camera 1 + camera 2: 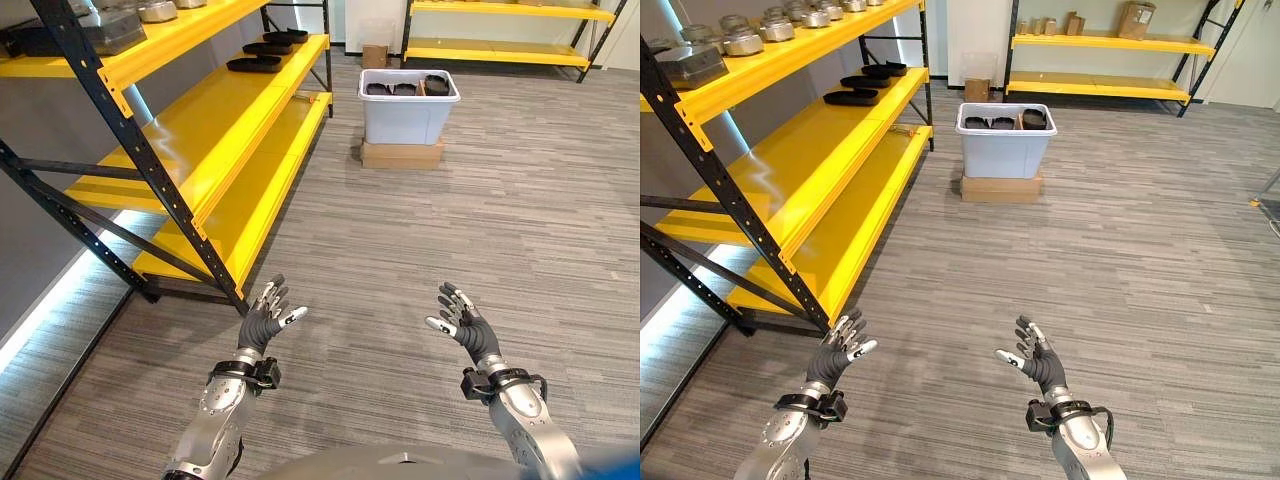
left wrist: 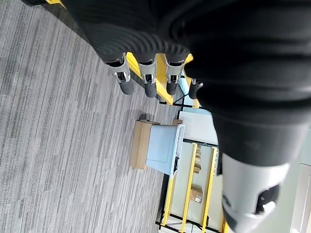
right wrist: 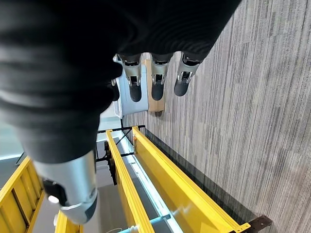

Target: Move parts from the plastic box to the shelf.

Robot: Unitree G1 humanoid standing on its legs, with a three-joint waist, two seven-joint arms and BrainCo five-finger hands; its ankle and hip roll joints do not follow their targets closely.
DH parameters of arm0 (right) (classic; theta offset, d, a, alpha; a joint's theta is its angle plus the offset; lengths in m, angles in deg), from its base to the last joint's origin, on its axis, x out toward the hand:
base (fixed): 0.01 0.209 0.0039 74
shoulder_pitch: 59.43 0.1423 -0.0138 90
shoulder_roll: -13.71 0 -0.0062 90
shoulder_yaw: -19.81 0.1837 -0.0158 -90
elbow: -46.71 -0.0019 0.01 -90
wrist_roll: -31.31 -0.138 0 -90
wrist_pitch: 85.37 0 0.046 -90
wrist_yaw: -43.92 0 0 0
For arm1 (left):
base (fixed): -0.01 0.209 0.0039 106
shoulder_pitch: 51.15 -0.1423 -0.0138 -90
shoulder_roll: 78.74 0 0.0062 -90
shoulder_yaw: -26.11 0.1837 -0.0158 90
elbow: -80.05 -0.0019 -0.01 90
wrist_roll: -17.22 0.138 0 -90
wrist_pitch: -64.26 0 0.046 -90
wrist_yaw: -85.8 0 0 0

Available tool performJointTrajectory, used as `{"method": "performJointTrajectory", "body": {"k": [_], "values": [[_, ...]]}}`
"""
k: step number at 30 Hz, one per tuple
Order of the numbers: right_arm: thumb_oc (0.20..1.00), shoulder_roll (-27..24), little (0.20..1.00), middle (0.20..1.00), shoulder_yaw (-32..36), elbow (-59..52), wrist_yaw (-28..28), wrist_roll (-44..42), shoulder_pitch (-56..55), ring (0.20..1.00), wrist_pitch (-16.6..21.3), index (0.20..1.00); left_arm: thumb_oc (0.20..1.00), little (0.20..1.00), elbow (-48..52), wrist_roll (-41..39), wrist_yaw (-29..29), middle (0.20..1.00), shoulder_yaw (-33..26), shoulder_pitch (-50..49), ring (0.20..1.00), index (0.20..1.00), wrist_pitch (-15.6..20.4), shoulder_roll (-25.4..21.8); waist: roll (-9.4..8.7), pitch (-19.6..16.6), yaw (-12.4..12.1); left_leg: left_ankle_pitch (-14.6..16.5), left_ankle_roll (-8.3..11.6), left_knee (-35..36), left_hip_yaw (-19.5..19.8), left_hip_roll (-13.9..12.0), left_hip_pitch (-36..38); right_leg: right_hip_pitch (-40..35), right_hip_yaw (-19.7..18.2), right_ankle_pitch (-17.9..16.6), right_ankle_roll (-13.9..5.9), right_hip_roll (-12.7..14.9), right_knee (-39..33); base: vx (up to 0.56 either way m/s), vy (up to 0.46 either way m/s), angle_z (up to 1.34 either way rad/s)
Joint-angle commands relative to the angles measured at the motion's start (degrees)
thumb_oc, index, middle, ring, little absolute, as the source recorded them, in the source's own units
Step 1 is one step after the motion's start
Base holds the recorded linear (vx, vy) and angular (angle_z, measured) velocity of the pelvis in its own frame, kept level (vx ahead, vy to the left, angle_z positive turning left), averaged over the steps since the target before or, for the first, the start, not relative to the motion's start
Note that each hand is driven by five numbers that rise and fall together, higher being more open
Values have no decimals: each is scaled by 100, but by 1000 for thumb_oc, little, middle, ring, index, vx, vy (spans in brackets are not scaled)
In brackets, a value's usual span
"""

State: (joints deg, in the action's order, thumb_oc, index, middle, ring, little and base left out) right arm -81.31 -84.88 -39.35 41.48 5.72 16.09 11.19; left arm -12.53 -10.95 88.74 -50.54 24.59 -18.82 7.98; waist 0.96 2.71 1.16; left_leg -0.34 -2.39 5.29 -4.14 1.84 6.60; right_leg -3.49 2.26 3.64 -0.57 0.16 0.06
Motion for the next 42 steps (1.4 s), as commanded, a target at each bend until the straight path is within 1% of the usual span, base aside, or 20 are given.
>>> {"method": "performJointTrajectory", "body": {"k": [1,13,22,34,39,41,42], "values": [[1000,11,1000,1000,-51,-293,11,58,269,1000,239,1000,1000,1000,67,-45,40,1000,-168,221,1000,1000,236,-152,-349,-195,36,134,276,-29,-167,-250,-52,-72,-6,-514,-621,602,-277,0,0,0],[1000,15,1000,1000,-38,-241,32,101,221,1000,224,1000,1000,1000,66,158,5,1000,-136,237,1000,1000,233,-182,-314,-188,46,149,283,-29,-164,-258,-29,-97,-3,-497,-619,593,-303,0,0,0],[1000,26,1000,1000,-25,-241,27,37,217,1000,236,1000,1000,1000,76,96,12,1000,-112,253,1000,1000,243,-148,-312,-163,57,159,288,-29,-154,-267,-31,-107,9,-482,-608,578,-313,0,0,0],[1000,63,1000,1000,1,-194,-20,-17,300,1000,244,1000,1000,1000,44,217,36,1000,-121,342,1000,1000,244,-172,-312,-140,57,210,269,-31,-178,-259,14,-117,15,-438,-625,593,-273,9,7,0],[1000,105,1000,1000,-2,-134,-67,-37,472,1000,263,1000,1000,1000,32,230,96,1000,-81,539,1000,1000,266,-211,-290,-7,69,345,136,-275,-167,-192,-77,202,-43,-269,-684,694,444,-5,77,-3],[1000,165,1000,1000,10,-168,-69,-114,523,1000,312,1000,1000,1000,46,172,105,1000,-24,636,1000,1000,272,-205,-274,61,95,429,62,-405,-135,-103,-102,319,-55,-185,-731,768,752,9,139,-11],[1000,165,1000,1000,10,-169,-69,-113,523,1000,311,1000,1000,1000,46,172,105,1000,-24,637,1000,1000,272,-205,-275,64,96,431,60,-409,-135,-101,-103,322,-56,-179,-732,771,761,48,190,-6]]}}
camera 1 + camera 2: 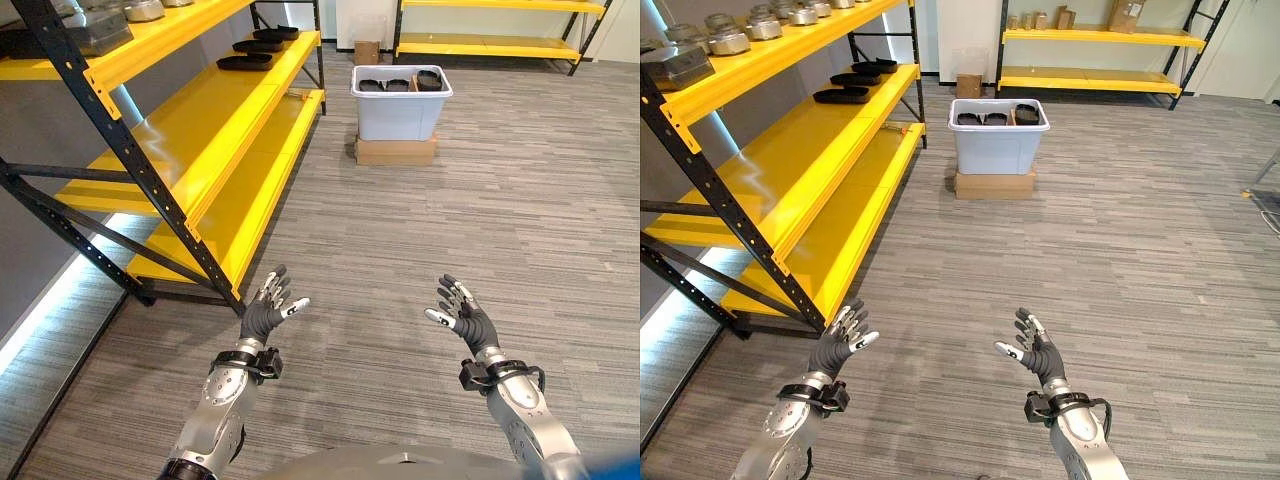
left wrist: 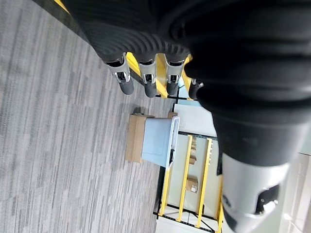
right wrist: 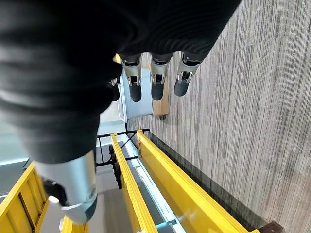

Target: Move parts from the plastic box to the shelf.

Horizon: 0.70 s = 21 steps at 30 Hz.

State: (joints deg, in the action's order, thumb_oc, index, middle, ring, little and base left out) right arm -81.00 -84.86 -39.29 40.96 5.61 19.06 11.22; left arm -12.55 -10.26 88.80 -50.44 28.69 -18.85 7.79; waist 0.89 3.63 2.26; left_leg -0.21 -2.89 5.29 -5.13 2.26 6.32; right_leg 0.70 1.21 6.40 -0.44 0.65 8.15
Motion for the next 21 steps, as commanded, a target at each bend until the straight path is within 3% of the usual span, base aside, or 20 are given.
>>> {"method": "performJointTrajectory", "body": {"k": [1,3,4,6,7,8,10,11,13,16,17,19,20,21], "values": [[1000,153,1000,1000,30,-216,-8,-130,222,1000,351,1000,1000,1000,67,103,95,1000,-3,271,1000,1000,290,-182,-250,8,17,499,24,-485,3,-50,-45,10,28,-432,-786,810,288,33,108,-2],[1000,177,1000,1000,34,-210,0,-145,202,1000,355,1000,1000,1000,57,122,93,1000,29,315,1000,1000,274,-175,-251,39,34,537,-24,-538,10,-2,-36,148,-9,-483,-815,872,612,32,172,4],[1000,183,1000,1000,25,-251,5,-145,148,1000,341,1000,1000,1000,50,59,80,1000,53,318,1000,1000,251,-156,-259,127,69,582,-114,-592,42,87,-17,487,-138,-1014,-838,947,1258,1,219,4],[1000,173,1000,1000,16,-258,5,-180,135,1000,355,1000,1000,1000,126,156,94,1000,47,361,1000,1000,259,-229,-247,292,109,577,-191,-615,85,120,1,931,-289,-1564,-831,897,1951,-51,189,14],[1000,179,1000,1000,-20,-250,24,-191,186,1000,398,1000,1000,1000,132,157,131,1000,23,429,1000,1000,272,-233,-137,424,108,576,-240,-590,60,87,37,1334,-144,-1420,-795,854,2451,71,192,6],[1000,208,1000,1000,-23,-190,45,-207,209,1000,396,1000,1000,1000,112,193,142,1000,-41,444,1000,1000,290,-188,-96,403,137,633,-234,-429,-11,129,209,1580,193,-1213,-749,935,2158,193,149,-10],[1000,189,1000,1000,-1,-179,59,-256,240,1000,404,1000,1000,1000,84,178,127,1000,-53,450,1000,1000,311,-156,-82,391,180,649,-197,-301,5,144,318,1646,253,-1141,-731,827,1748,228,-11,-28],[1000,141,1000,1000,41,-169,77,-294,281,1000,422,1000,1000,1000,70,150,103,1000,-67,456,1000,1000,340,-138,-141,436,260,688,-122,-117,89,224,502,1717,276,-1233,-784,651,645,259,-88,-26],[1000,182,1000,1000,49,-22,-18,-188,450,1000,419,1000,1000,1000,5,176,148,1000,-77,570,1000,1000,366,-85,-204,469,298,818,32,-29,79,200,704,1774,517,-1587,-901,662,-436,344,-131,-12],[1000,169,1000,1000,98,-118,-20,-169,388,1000,427,1000,1000,1000,-85,209,136,1000,-49,655,1000,1000,382,-31,-256,374,366,1020,159,-29,103,77,951,1652,500,-1610,-867,600,-521,322,-158,17],[1000,97,1000,1000,122,-161,26,-184,335,1000,427,1000,1000,1000,-163,124,112,1000,42,672,1000,1000,413,47,-236,236,426,1146,238,-129,139,-119,1056,1551,454,-1576,-771,441,-438,395,-202,39],[1000,92,1000,1000,123,-163,27,-185,330,1000,427,1000,1000,1000,-163,123,112,1000,44,669,1000,1000,414,51,-221,232,431,1158,243,-135,143,-134,1055,1547,466,-1566,-767,431,-434,250,-126,35],[1000,-34,1000,1000,207,-185,73,-192,279,1000,456,1000,1000,1000,-134,-19,41,1000,76,657,1000,1000,439,74,-168,187,495,1180,304,-517,196,-322,993,1544,477,-1468,-664,294,-241,227,-115,35],[1000,-37,1000,1000,208,-187,74,-193,276,1000,455,1000,1000,1000,-134,-19,40,1000,77,655,1000,1000,439,77,-160,182,500,1191,307,-532,202,-330,982,1548,485,-1462,-662,291,-235,443,-220,45]]}}
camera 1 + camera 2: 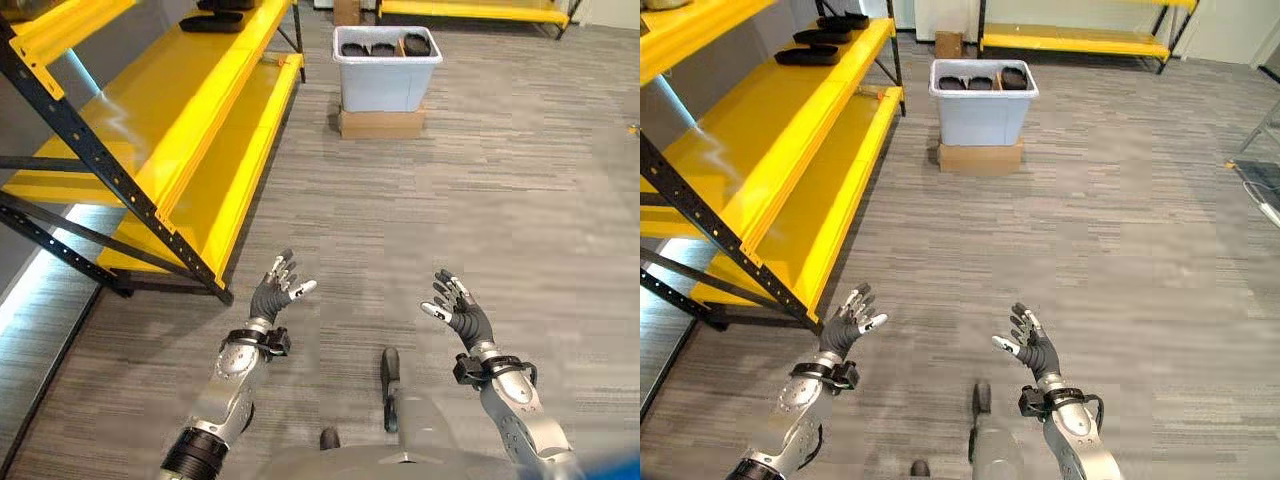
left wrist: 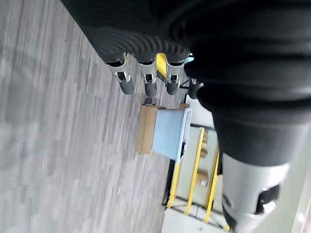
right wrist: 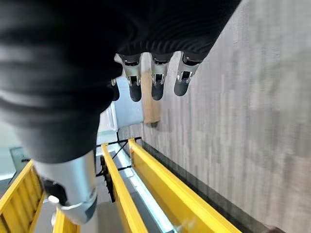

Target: Move parts from the plastic box to the shelf.

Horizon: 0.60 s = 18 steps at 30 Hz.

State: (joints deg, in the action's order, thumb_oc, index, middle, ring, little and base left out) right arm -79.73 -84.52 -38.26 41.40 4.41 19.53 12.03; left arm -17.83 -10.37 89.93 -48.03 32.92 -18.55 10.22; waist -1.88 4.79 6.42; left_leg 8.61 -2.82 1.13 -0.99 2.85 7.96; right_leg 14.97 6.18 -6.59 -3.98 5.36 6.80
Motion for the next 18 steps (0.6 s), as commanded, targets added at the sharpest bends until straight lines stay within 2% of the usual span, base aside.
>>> {"method": "performJointTrajectory", "body": {"k": [1,2,3,5,6,7,8,9,10,11,12,13,15,16,17,18], "values": [[1000,-249,1000,1000,215,-271,84,-60,160,1000,393,1000,1000,1000,386,-4,-132,1000,-148,176,1000,1000,423,-150,218,27,113,15,446,-496,-229,-550,749,-37,88,50,-164,-321,-26,325,-187,31],[1000,-259,1000,1000,241,-213,98,-114,161,1000,408,1000,1000,1000,390,-88,-123,1000,-151,161,1000,1000,428,-143,255,22,117,-373,607,-979,-217,-636,577,-109,58,102,-51,-453,-17,405,-243,27],[1000,-296,1000,1000,253,-242,118,-158,124,1000,401,1000,1000,1000,404,-180,-172,1000,-165,142,1000,1000,426,-150,231,24,77,-636,669,-1409,-244,-677,375,-253,64,201,8,-490,-56,293,-217,18],[1000,-363,1000,1000,289,-292,186,-183,55,1000,425,1000,1000,1000,479,-204,-204,1000,-190,53,1000,1000,393,-191,138,130,-29,-1233,768,-2859,-158,-740,-240,-616,-3,349,241,-585,-157,263,-235,-15],[1000,-419,1000,1000,302,-305,216,-178,37,1000,420,1000,1000,1000,526,-222,-232,1000,-203,24,1000,1000,397,-221,29,209,-113,-1373,762,-3374,-113,-646,-491,-762,-31,404,307,-530,-196,142,-160,-52],[1000,-416,1000,1000,303,-306,217,-178,37,1000,419,1000,1000,1000,529,-223,-232,1000,-203,24,1000,1000,395,-225,35,210,-102,-1355,765,-3424,-96,-655,-524,-754,-16,404,310,-536,-192,294,-155,-48],[1000,-471,1000,1000,315,-298,169,-167,-8,1000,406,1000,1000,1000,514,-253,-228,1000,-192,-70,1000,1000,358,-216,-119,392,-287,-974,582,-3644,-367,-636,-1172,-1167,-139,569,346,-438,-305,306,-89,-42],[1000,-460,1000,1000,314,-269,150,-184,-8,1000,406,1000,1000,1000,517,-271,-228,1000,-201,-99,1000,1000,345,-219,-175,409,-359,-873,528,-3509,-383,-537,-1475,-1282,-208,576,320,-389,-362,437,-57,-9],[1000,-440,1000,1000,305,-244,125,-184,4,1000,425,1000,1000,1000,495,-280,-223,1000,-236,-147,1000,1000,348,-205,-183,428,-450,-680,443,-3069,-359,-403,-1728,-1411,-285,616,263,-377,-432,275,61,-7],[1000,-422,1000,1000,312,-229,141,-176,-3,1000,416,1000,1000,1000,504,-283,-239,1000,-272,-201,1000,1000,354,-204,-201,396,-497,-625,399,-2782,-333,-354,-1753,-1455,-338,631,223,-349,-459,339,109,-18],[1000,-414,1000,1000,303,-184,156,-124,-7,1000,440,1000,1000,1000,467,-243,-236,1000,-301,-245,1000,1000,364,-194,-165,385,-560,-704,405,-1968,-252,-406,-1899,-1574,-389,716,187,-371,-537,434,146,-70],[1000,-395,1000,1000,299,-162,168,-66,-35,1000,442,1000,1000,1000,465,-178,-260,1000,-294,-285,1000,1000,377,-193,-77,314,-639,-1240,528,-894,-115,-588,-2027,-1771,-435,800,162,-446,-651,364,114,-74],[1000,-396,1000,1000,298,-161,168,-64,-40,1000,444,1000,1000,1000,466,-175,-259,1000,-291,-290,1000,1000,377,-191,-96,338,-636,-1310,534,-754,-119,-566,-1921,-1821,-430,805,164,-426,-667,244,69,-39],[1000,-386,1000,1000,301,-135,129,26,-36,1000,436,1000,1000,1000,436,-134,-243,1000,-270,-233,1000,1000,400,-197,-38,319,-684,-1654,653,14,-206,-711,-2058,-2092,-439,913,131,-459,-794,488,175,-15],[1000,-343,1000,1000,274,-125,157,48,-61,1000,397,1000,1000,1000,402,-111,-259,1000,-283,-230,1000,1000,392,-195,5,260,-707,-1817,665,143,-291,-720,-1942,-2287,-491,1030,84,-464,-825,490,176,-18],[1000,-342,1000,1000,273,-126,157,48,-64,1000,397,1000,1000,1000,402,-111,-260,1000,-282,-232,1000,1000,392,-195,1,264,-713,-1821,665,156,-300,-718,-1925,-2295,-497,1033,83,-460,-826,237,95,-13]]}}
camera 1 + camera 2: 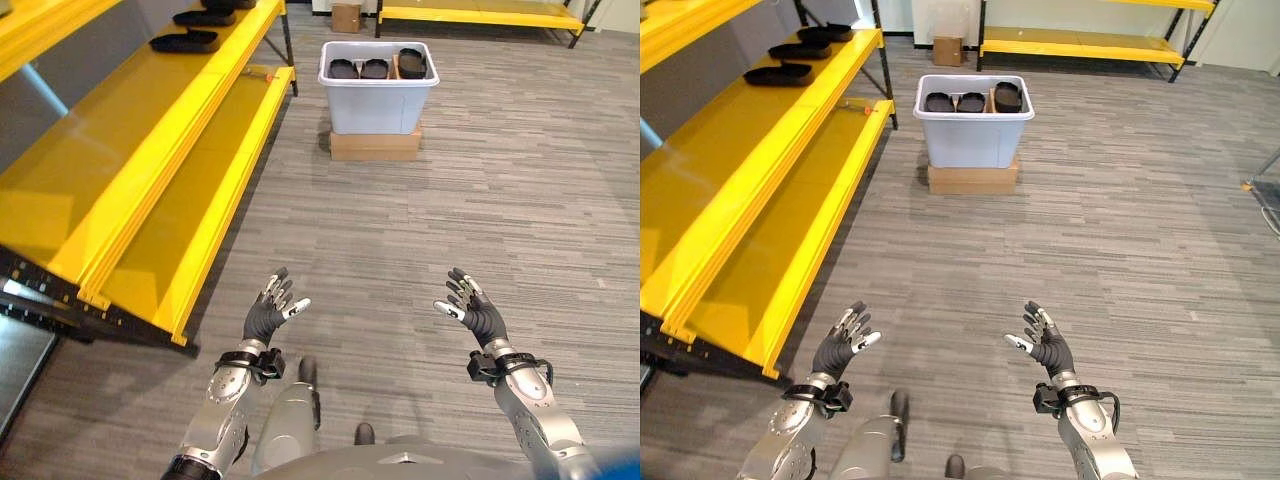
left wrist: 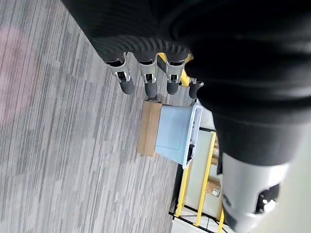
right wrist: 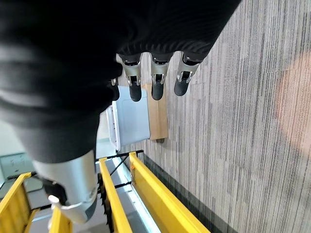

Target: Move parts from the plastic box to the shelf.

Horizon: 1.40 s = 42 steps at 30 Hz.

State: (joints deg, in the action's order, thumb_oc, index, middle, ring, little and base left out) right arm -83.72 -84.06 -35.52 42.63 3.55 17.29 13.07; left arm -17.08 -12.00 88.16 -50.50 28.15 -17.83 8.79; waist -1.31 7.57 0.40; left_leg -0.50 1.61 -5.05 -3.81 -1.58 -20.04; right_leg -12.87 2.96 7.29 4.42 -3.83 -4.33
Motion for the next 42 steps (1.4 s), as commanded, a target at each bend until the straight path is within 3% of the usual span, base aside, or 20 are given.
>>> {"method": "performJointTrajectory", "body": {"k": [1,2,6,7,8,9,10,12,14,18,21,25,28,30,31,33,35,37,41,42], "values": [[1000,57,1000,1000,227,-400,33,134,160,1000,292,1000,1000,1000,327,51,-83,1000,-35,244,1000,1000,320,-53,-57,-12,-114,-912,221,777,-20,-275,879,486,-176,-356,-756,459,287,398,197,-12],[1000,169,1000,1000,141,-395,113,149,150,1000,234,1000,1000,1000,335,99,-84,1000,-26,221,1000,1000,314,-29,-66,-163,-134,-837,110,449,-87,-157,858,272,-204,-157,-865,672,452,399,198,-11],[1000,289,1000,1000,40,-465,204,79,180,1000,198,1000,1000,1000,465,112,-34,1000,-98,257,1000,1000,307,-104,-179,-276,-185,-415,-115,-2,-251,42,838,388,-186,-198,-1043,1004,1212,403,229,-6],[1000,356,1000,1000,-53,-470,218,97,250,1000,188,1000,1000,1000,465,155,30,1000,-110,290,1000,1000,307,-157,-214,-262,-225,-115,-348,-141,-309,209,996,856,-204,-818,-1144,1149,2490,313,222,12],[1000,355,1000,1000,-53,-470,218,97,250,1000,188,1000,1000,1000,464,155,30,1000,-110,290,1000,1000,307,-156,-213,-266,-227,-115,-347,-142,-310,206,992,861,-206,-819,-1144,1147,2490,370,331,29],[1000,389,1000,1000,-98,-477,204,81,264,1000,189,1000,1000,1000,459,188,120,1000,-85,336,1000,1000,274,-198,-133,-128,-136,52,-534,-89,-270,316,1354,1458,-251,-1649,-1220,1130,3742,377,331,23],[1000,400,1000,1000,-125,-528,261,87,205,1000,178,1000,1000,1000,472,237,136,1000,-91,338,1000,1000,251,-250,24,6,-27,195,-652,12,-255,310,1700,1882,-102,-1632,-1190,1081,4477,473,394,17],[1000,415,1000,1000,-127,-545,258,102,175,1000,170,1000,1000,1000,484,258,116,1000,-101,312,1000,1000,242,-264,83,50,22,257,-690,86,-255,330,1887,2135,3,-1495,-1164,1163,4729,319,163,40],[1000,401,1000,1000,-99,-533,270,-6,125,1000,180,1000,1000,1000,432,235,78,1000,-91,320,1000,1000,235,-273,141,108,206,380,-652,192,-74,422,2269,2701,157,-1130,-1034,967,3981,399,53,60],[1000,359,1000,1000,-71,-551,298,-56,93,1000,144,1000,1000,1000,369,212,-19,1000,-63,272,1000,1000,252,-221,28,149,453,746,-461,389,154,589,2898,2800,49,-1456,-1239,1055,1260,454,-91,47],[1000,300,1000,1000,-51,-587,328,6,87,1000,130,1000,1000,1000,356,267,-67,1000,-60,224,1000,1000,256,-187,2,127,451,903,-374,438,114,556,3126,2746,235,-1700,-1348,1155,839,269,-81,25],[1000,283,1000,1000,16,-578,295,-73,16,1000,162,1000,1000,1000,252,281,-127,1000,85,269,1000,1000,242,-55,-11,-111,512,1087,-178,236,153,387,3348,2397,446,-1719,-1240,1112,723,430,-196,11],[1000,177,1000,1000,24,-631,307,-191,49,1000,190,1000,1000,1000,260,206,-113,1000,136,316,1000,1000,259,-11,118,-185,574,807,98,-219,194,22,3425,2366,487,-1268,-987,784,1142,328,-224,12],[1000,127,1000,1000,1,-620,311,-261,94,1000,223,1000,1000,1000,272,144,-78,1000,142,328,1000,1000,286,-6,146,-193,557,208,307,-1114,167,-183,3098,2170,454,-1043,-798,582,1173,300,-308,-30],[1000,66,1000,1000,26,-622,277,-313,138,1000,268,1000,1000,1000,285,111,-63,1000,147,332,1000,1000,280,-36,2,-119,501,-356,380,-2366,199,-253,2474,1901,382,-947,-619,532,1072,277,-369,-48],[1000,-51,1000,1000,69,-643,199,-287,127,1000,280,1000,1000,1000,312,54,-54,1000,169,317,1000,1000,277,-56,-193,48,357,-422,287,-3250,102,-192,1853,1570,255,-833,-479,562,916,263,-313,-37],[1000,-55,1000,1000,98,-608,121,-291,131,1000,294,1000,1000,1000,334,16,-57,1000,153,249,1000,1000,253,-58,-263,136,166,30,111,-2801,-141,-49,1078,1257,124,-768,-526,610,715,296,-129,-35],[1000,-45,1000,1000,137,-569,134,-241,85,1000,303,1000,1000,1000,312,47,-75,1000,110,142,1000,1000,269,-49,-222,112,92,153,26,-1917,-203,42,935,1136,53,-696,-591,567,650,262,23,-36],[1000,-7,1000,1000,142,-461,199,-68,9,1000,247,1000,1000,1000,354,194,-156,1000,48,36,1000,1000,285,-63,-85,20,-37,-483,49,-145,-67,159,994,739,-111,-499,-631,330,591,292,66,-37],[1000,77,1000,1000,115,-480,272,-49,-64,1000,231,1000,1000,1000,347,218,-184,1000,70,31,1000,1000,278,-71,-67,-62,-13,-393,-44,11,-44,210,1196,676,-151,-386,-671,332,646,418,136,-65]]}}
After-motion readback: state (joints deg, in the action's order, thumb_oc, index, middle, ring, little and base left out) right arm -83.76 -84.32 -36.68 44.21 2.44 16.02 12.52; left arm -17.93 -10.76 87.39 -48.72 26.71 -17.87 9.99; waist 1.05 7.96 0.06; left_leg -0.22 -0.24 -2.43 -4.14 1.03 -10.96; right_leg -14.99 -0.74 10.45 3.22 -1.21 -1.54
